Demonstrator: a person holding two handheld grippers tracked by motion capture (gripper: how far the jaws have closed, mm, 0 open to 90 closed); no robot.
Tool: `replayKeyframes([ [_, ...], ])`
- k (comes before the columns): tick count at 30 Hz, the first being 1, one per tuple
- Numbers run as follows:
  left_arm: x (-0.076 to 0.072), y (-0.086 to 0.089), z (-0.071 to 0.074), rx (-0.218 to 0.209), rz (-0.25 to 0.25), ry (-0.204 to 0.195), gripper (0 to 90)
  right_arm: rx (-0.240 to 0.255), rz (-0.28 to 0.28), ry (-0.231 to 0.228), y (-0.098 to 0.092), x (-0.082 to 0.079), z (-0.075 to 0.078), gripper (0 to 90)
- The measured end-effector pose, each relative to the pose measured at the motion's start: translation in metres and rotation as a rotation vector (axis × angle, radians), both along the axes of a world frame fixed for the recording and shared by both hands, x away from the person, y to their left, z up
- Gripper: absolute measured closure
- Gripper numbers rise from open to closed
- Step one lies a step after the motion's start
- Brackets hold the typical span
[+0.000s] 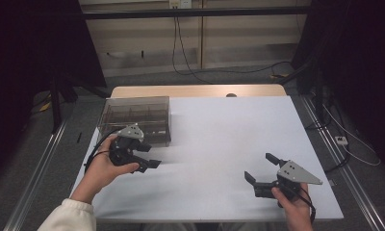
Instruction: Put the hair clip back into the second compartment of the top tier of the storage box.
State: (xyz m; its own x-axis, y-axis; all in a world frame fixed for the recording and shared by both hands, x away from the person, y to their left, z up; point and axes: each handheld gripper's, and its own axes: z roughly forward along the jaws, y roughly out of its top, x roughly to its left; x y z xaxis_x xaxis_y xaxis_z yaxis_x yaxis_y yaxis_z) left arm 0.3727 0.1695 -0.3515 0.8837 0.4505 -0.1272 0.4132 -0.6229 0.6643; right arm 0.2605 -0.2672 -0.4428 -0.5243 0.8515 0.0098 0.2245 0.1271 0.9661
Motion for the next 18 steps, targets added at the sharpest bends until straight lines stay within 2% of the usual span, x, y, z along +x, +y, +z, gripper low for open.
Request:
replayKeyframes([
  [4, -0.005, -0.001, -0.006, -0.019, 0.001, 0.005, 30.6, -0.001, 0.0, 0.002, 0.0, 0.0, 0.0, 2.7],
  [12, -0.013, -0.004, -0.02, -0.023, -0.018, 0.011, 29.4, 0.0, 0.0, 0.001, 0.0, 0.0, 0.0, 2.8],
  [18, -0.016, 0.002, -0.031, -0.023, 0.002, 0.018, 27.8, 0.002, -0.001, 0.001, -0.001, 0.0, 0.0, 2.8],
])
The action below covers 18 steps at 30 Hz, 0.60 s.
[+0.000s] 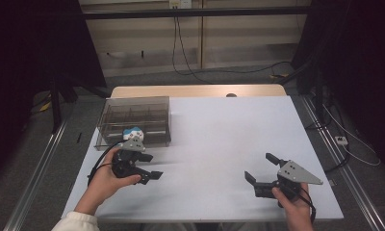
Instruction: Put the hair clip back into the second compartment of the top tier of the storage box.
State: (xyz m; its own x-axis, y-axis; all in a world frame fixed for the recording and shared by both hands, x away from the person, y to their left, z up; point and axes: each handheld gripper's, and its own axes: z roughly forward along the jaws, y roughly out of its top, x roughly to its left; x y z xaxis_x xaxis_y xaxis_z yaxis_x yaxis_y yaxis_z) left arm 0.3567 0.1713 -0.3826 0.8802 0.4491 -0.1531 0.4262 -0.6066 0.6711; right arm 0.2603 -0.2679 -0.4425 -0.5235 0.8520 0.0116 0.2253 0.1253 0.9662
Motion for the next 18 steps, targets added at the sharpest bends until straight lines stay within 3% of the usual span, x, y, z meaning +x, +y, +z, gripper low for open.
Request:
replayKeyframes([
  [9, -0.002, 0.006, -0.011, -0.011, 0.009, 0.012, 26.9, -0.001, 0.0, 0.003, 0.0, 0.0, 0.0, 2.8],
  [18, -0.003, 0.013, -0.015, -0.022, 0.037, -0.002, 25.3, -0.002, 0.006, 0.004, 0.001, 0.0, -0.001, 2.8],
])
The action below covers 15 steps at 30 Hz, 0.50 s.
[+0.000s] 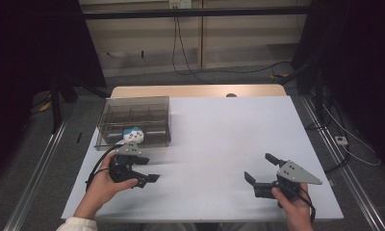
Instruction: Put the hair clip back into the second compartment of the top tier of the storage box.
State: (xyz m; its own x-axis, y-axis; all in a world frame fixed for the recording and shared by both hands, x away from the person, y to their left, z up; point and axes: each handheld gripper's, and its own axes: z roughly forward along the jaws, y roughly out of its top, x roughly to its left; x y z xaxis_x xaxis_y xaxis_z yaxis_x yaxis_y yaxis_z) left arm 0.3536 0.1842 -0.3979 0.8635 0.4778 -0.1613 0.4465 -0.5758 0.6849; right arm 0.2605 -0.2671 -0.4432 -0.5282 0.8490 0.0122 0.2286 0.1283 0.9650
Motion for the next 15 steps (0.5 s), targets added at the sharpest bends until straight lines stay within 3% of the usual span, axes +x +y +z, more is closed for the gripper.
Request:
replayKeyframes([
  [5, -0.002, 0.006, -0.007, 0.001, 0.027, 0.0, 22.2, 0.001, 0.0, 0.0, 0.0, 0.0, 0.0, 2.8],
  [8, -0.003, 0.01, -0.011, -0.023, 0.034, 0.01, 21.8, 0.0, -0.001, 0.0, 0.0, 0.0, 0.0, 2.8],
  [15, -0.005, 0.021, -0.014, -0.033, 0.066, -0.011, 18.9, 0.001, -0.001, 0.0, 0.0, 0.0, 0.0, 2.8],
])
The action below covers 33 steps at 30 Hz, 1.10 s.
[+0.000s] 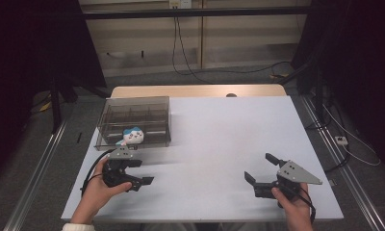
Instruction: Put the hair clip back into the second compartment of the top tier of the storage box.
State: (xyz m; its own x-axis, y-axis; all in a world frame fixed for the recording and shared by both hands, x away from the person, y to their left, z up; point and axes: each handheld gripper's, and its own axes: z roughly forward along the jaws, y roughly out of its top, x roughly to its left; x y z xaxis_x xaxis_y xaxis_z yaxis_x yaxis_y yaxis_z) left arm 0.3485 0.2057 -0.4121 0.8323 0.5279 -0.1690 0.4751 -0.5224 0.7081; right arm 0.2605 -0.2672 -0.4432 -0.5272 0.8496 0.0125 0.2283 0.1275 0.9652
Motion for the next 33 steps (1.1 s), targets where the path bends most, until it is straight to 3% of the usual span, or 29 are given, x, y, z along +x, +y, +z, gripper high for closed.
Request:
replayKeyframes([
  [15, -0.007, 0.008, -0.012, -0.003, 0.004, -0.018, 9.1, 0.0, 0.001, 0.0, 0.001, 0.0, 0.0, 2.8],
  [25, -0.011, 0.016, -0.015, -0.015, 0.037, -0.04, 7.4, -0.001, 0.001, 0.005, 0.001, 0.0, 0.0, 2.8],
  [33, -0.01, 0.016, -0.016, -0.011, 0.029, -0.036, 8.0, -0.002, 0.007, 0.009, 0.001, 0.001, 0.0, 2.8],
])
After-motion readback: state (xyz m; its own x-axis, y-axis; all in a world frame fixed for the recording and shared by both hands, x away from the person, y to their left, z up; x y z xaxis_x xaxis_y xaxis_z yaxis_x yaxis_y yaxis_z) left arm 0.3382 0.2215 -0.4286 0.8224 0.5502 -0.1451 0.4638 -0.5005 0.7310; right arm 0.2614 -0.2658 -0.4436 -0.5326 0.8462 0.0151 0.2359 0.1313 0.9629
